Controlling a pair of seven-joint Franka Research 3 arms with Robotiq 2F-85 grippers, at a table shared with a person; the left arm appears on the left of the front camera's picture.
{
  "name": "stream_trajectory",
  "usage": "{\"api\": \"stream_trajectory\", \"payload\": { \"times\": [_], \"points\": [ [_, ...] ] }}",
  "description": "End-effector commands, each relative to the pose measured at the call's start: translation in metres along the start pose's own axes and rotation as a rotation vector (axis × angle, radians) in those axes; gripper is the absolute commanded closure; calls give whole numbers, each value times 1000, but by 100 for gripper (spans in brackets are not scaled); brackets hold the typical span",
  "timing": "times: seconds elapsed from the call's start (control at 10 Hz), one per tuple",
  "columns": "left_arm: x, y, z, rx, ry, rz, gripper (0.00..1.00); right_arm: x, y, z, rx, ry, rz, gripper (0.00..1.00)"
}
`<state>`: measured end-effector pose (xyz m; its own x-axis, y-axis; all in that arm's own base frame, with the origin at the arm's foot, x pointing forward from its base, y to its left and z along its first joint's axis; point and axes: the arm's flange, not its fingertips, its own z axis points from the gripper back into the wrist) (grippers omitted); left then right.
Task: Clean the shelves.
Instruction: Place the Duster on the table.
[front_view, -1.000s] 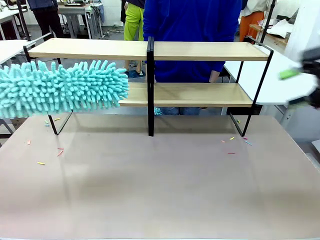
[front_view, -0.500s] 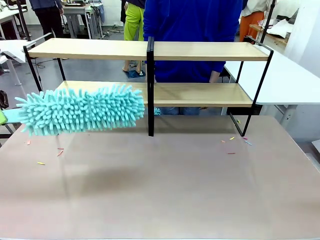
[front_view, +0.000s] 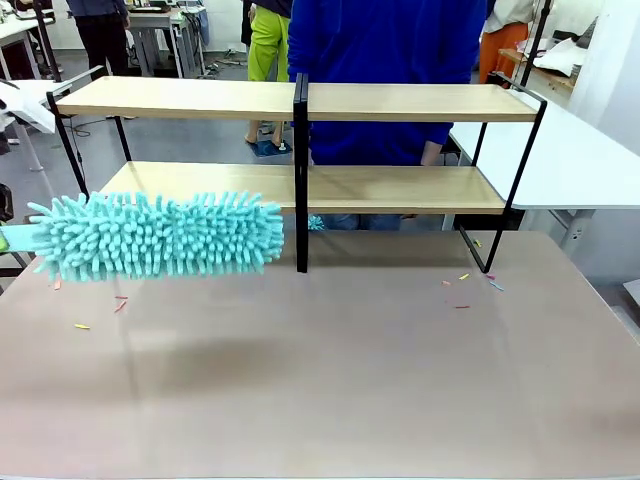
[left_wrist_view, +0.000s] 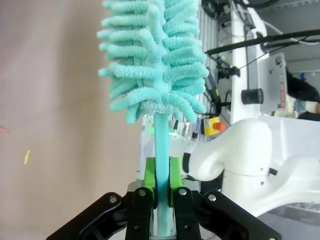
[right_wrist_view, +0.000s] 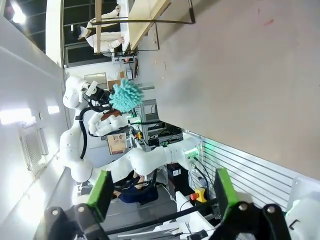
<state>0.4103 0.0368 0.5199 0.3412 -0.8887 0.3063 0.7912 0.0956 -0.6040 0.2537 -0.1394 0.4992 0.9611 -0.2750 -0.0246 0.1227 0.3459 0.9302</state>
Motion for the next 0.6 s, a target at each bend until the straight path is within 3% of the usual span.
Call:
{"api": "stream_trajectory", "payload": {
  "times": [0.0,0.2,0.3,0.4,0.5],
  "points": [
    [-10,44,-16,53,103,-21,87,2,-2,2,20,-8,26,0],
    [-21,62,-23,28,83,2,87,-1,-1,1,0,-3,-1,0],
    [-22,65,-22,15,57,-14,87,3,-6,-26,30,5,36,0],
    [-21,67,-23,9,60,-15,87,6,-23,-63,93,91,-1,0],
    [-21,69,-24,13,66,-4,87,6,-39,-92,53,139,-80,0]
  ]
}}
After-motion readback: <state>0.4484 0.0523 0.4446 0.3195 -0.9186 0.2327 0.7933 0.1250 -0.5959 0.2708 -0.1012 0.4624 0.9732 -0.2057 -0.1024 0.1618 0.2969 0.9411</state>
